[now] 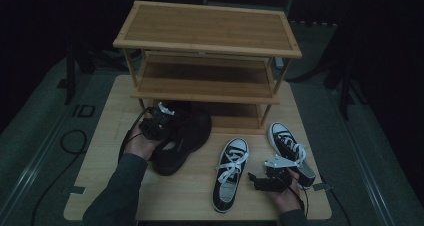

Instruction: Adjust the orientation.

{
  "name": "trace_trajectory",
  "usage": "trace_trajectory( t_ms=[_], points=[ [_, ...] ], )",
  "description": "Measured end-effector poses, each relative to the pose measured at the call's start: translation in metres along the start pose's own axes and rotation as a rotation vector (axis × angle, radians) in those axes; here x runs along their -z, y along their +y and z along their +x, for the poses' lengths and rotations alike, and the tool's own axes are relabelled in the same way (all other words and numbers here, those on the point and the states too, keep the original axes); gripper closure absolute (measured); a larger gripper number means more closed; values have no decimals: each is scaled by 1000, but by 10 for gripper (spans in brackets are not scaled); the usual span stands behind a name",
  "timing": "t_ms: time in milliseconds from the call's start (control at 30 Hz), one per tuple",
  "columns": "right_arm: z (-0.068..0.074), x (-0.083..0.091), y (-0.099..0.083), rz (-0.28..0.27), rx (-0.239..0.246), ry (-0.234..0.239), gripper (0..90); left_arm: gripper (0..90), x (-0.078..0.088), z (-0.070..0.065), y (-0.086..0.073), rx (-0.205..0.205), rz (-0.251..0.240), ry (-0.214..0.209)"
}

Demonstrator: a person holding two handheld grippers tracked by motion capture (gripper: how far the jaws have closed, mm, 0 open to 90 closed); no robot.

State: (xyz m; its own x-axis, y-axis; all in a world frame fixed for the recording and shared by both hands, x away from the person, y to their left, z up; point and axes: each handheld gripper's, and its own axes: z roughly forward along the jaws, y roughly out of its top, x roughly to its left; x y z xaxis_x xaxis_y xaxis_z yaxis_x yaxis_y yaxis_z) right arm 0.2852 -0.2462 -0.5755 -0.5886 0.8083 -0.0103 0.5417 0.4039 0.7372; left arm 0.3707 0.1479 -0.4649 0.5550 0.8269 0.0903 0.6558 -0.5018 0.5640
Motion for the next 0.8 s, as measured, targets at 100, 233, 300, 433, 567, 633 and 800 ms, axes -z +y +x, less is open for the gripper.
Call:
trace_trajectory(
  t_ms=[100,233,300,433,567,633,800],
  points=[
    [0,0,0,0,0,0,177,846,-3,0,4,-2,-1,7],
    [0,0,0,1,1,1,177,846,-7,-2,9,-3,-5,20],
    [0,0,0,1,1,2,176,846,-9,-2,11,-1,-10,23],
    [0,0,0,1,2,3,176,845,-13,-3,15,2,-15,33],
    [0,0,0,1,2,3,176,845,-18,-4,20,-11,-22,51],
    [0,0,0,2,2,3,176,845,-20,-5,23,-11,-23,57],
    [0,0,0,2,3,4,175,845,-26,-7,29,-4,-27,73]
  ],
)
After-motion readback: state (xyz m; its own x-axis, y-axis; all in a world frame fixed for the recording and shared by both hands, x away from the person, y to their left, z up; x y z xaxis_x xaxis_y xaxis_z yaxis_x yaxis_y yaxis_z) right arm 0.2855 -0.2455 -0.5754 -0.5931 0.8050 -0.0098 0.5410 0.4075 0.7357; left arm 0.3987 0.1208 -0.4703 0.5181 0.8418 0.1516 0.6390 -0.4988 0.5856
